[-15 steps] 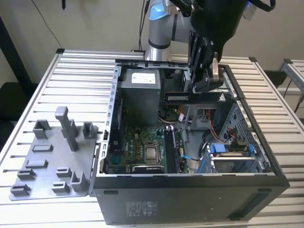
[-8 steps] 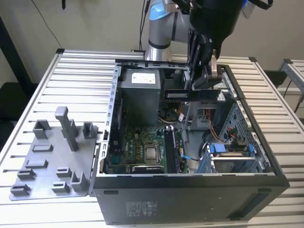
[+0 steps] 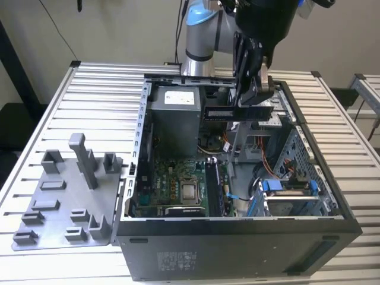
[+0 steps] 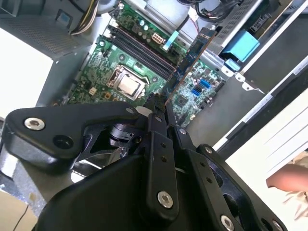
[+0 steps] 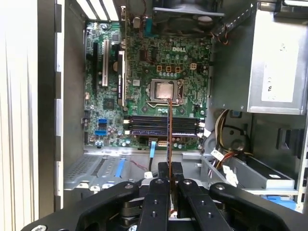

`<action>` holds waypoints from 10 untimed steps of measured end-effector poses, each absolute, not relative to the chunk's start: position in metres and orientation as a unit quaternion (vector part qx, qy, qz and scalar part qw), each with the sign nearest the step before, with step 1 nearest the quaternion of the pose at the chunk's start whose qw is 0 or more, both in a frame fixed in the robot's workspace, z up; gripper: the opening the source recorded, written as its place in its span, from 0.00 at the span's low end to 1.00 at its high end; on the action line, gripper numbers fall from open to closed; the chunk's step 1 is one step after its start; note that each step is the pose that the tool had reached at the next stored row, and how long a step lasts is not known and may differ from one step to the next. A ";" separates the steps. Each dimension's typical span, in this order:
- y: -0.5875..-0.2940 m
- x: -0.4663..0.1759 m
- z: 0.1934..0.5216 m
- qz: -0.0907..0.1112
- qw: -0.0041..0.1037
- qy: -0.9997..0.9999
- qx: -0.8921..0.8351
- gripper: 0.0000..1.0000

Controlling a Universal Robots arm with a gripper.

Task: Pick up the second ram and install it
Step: 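Pick up the second ram and move it above second insertion slot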

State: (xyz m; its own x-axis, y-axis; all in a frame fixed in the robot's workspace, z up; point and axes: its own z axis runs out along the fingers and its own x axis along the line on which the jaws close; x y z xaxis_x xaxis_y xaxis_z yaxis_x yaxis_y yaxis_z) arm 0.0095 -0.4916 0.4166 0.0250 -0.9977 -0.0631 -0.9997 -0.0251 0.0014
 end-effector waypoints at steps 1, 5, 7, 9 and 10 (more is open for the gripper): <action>-0.489 0.009 0.417 0.024 0.022 0.698 -0.716 0.14; -0.480 0.009 0.417 0.026 0.024 0.698 -0.715 0.14; -0.476 0.009 0.416 0.027 0.025 0.698 -0.715 0.14; -0.471 0.009 0.416 0.028 0.027 0.698 -0.715 0.14; -0.468 0.009 0.416 0.029 0.027 0.698 -0.715 0.14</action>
